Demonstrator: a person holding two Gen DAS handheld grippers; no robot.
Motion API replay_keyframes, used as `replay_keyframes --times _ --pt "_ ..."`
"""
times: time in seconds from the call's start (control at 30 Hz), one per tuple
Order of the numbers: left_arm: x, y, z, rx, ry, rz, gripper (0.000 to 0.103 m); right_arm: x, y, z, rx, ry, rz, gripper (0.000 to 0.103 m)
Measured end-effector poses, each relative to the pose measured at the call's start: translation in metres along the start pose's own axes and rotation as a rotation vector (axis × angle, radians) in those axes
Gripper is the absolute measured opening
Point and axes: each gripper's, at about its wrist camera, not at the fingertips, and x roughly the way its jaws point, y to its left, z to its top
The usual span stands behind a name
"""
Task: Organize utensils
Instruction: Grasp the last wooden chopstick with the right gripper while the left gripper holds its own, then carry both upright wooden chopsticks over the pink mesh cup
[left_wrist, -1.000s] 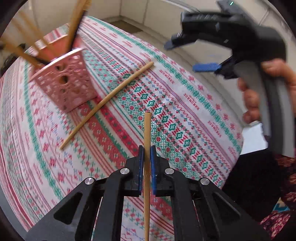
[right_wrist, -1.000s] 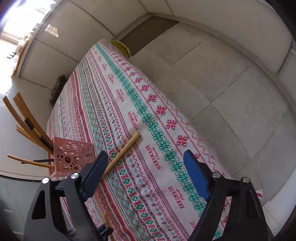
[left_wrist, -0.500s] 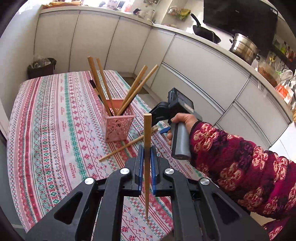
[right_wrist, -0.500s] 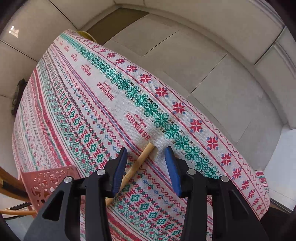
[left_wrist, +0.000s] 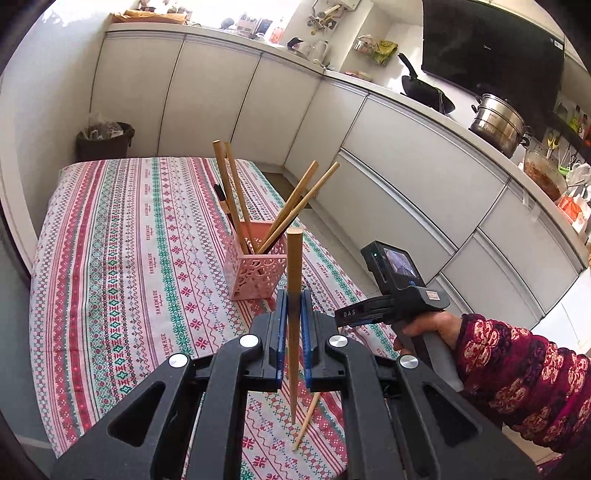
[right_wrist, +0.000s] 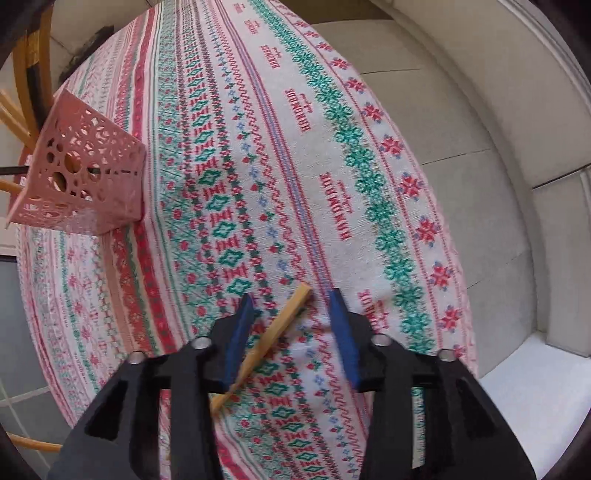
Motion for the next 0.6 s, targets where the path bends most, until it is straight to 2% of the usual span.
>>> replay_keyframes --times 0.03,0.07,0.13,0.17,0.2,0.27,0.3,0.33,0.4,0.5,0.6 --pt "0.0 0.0 0.0 0.001 0.0 0.007 0.006 0.001 0.003 -0.002 0.004 -0.012 0.012 0.071" --pt "-0.001 0.0 -0.001 0.001 0.0 0.016 0.006 0.002 0.01 -0.005 -0.002 -0.033 -0.032 0.072" --pt "-0.003 0.001 -0.002 0.003 -0.004 0.036 0.006 0.004 0.029 -0.016 -0.045 -0.107 -0.16 0.063" --pt "-0.005 0.002 -0.003 0.002 -0.009 0.045 0.006 0.002 0.031 -0.021 -0.035 -0.137 -0.147 0.051" --pt "-0.008 0.003 -0.004 0.0 -0.016 0.055 0.006 -0.002 0.029 -0.026 -0.021 -0.169 -0.14 0.022" --pt "-0.012 0.003 -0.005 0.0 -0.026 0.066 0.006 -0.009 0.018 -0.037 0.024 -0.202 -0.058 0.01" --pt "-0.015 0.001 -0.006 0.002 -0.033 0.067 0.006 -0.011 0.008 -0.044 0.045 -0.223 -0.003 0.008" --pt "-0.017 -0.002 -0.007 0.009 -0.044 0.066 0.006 -0.013 0.0 -0.052 0.057 -0.258 0.009 0.008" --pt "-0.022 -0.009 -0.009 0.026 -0.075 0.057 0.006 -0.024 -0.009 -0.074 0.028 -0.371 0.104 0.008" --pt "-0.028 -0.025 -0.011 0.056 -0.138 0.055 0.006 -0.055 -0.009 -0.113 -0.069 -0.57 0.139 0.008" --pt "-0.033 -0.036 -0.012 0.055 -0.204 0.053 0.006 -0.089 -0.007 -0.137 -0.117 -0.721 0.18 0.008"
